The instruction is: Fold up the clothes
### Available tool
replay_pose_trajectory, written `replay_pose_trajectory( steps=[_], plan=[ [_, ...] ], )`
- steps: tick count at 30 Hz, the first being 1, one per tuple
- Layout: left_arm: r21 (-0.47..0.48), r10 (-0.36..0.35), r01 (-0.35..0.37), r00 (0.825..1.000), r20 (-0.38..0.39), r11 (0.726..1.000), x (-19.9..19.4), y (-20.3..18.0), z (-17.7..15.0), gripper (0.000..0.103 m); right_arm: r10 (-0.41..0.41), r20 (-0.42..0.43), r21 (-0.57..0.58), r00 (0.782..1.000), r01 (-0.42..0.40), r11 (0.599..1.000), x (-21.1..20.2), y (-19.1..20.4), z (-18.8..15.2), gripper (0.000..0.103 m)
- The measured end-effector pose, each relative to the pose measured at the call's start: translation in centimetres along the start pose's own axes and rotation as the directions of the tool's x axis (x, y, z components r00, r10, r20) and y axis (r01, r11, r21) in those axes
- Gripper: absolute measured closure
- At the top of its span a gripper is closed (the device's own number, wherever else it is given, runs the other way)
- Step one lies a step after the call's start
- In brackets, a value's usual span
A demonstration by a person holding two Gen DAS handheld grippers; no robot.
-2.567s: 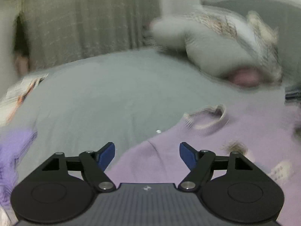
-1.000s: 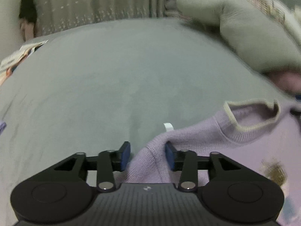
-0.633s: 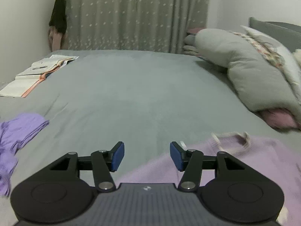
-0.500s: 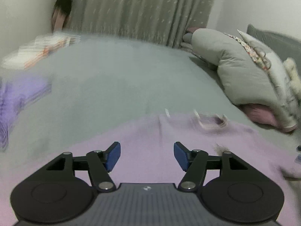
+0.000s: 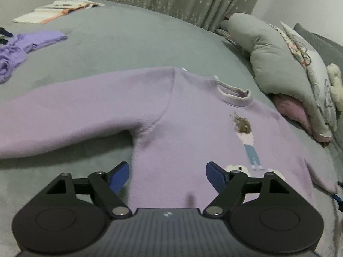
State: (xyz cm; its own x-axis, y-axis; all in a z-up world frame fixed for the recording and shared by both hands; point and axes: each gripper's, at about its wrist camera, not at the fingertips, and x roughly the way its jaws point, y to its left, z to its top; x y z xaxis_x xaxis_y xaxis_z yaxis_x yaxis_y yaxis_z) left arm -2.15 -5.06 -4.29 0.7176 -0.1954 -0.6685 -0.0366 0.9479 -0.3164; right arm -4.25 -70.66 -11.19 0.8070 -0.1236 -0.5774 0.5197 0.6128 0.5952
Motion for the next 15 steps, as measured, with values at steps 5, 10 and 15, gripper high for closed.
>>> replay_pose_trajectory(
  steps=[5, 10, 15],
  plan=[
    [0.065, -0.003, -0.002, 0.997, 0.071, 0.998, -1.0, -0.5, 0.0, 0.024, 0.009, 0.144, -0.055, 0.990, -0.001, 0.998, -1.5, 2.3, 1.1, 0.094],
    [0.089, -0.030, 0.023, 0.997, 0.070, 0.996, -1.2, -0.3, 0.3, 0.024, 0.044, 0.306, -0.295, 0.951, 0.051, 0.954, -3.7, 7.0, 3.3, 0.095],
    [0.084, -0.064, 0.063, 0.998, 0.011, 0.994, -0.5, -0.3, -0.1, 0.024, -0.014, 0.270, -0.327, 0.963, 0.105, 0.939, 2.5, 4.6, 4.0, 0.092]
  ],
)
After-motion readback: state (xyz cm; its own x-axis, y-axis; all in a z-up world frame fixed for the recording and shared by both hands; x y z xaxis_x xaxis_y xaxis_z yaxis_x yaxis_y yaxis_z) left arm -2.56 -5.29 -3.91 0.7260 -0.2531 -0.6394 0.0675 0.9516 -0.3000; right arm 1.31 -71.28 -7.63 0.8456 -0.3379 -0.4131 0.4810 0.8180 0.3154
